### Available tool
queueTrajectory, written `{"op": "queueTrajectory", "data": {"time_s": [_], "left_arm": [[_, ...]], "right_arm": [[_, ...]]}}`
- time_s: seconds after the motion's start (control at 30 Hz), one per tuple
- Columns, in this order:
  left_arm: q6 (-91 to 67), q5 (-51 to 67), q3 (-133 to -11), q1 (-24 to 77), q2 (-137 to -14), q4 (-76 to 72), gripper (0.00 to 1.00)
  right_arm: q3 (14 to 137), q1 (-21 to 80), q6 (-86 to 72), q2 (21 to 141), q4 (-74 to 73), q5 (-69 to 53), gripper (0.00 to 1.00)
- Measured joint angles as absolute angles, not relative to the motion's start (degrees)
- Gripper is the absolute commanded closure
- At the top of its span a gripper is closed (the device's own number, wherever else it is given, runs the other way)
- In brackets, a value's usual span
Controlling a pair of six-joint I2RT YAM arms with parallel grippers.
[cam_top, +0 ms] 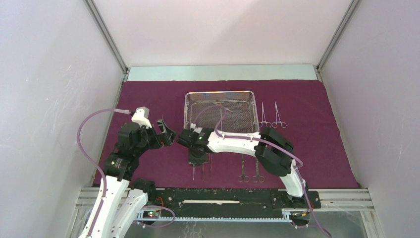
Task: Open and lay out the surgical kit
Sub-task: Place the medical item in the surgical kit.
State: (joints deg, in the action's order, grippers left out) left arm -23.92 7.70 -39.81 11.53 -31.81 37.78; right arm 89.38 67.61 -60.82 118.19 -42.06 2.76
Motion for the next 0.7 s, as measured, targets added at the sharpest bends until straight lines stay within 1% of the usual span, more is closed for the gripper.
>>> {"op": "queueTrajectory", "data": {"time_s": [0.57, 0.7], "left_arm": [[-23.9, 7.7, -39.8, 11.5, -31.8, 37.8, 0.0], [-23.9, 7.8, -39.8, 11.5, -31.8, 37.8, 0.0]], "right_arm": [[90.5, 67.6, -60.8, 119.9, -42.7, 2.7, 0.91], [90.5, 67.6, -60.8, 119.9, -42.7, 2.7, 0.91]]}}
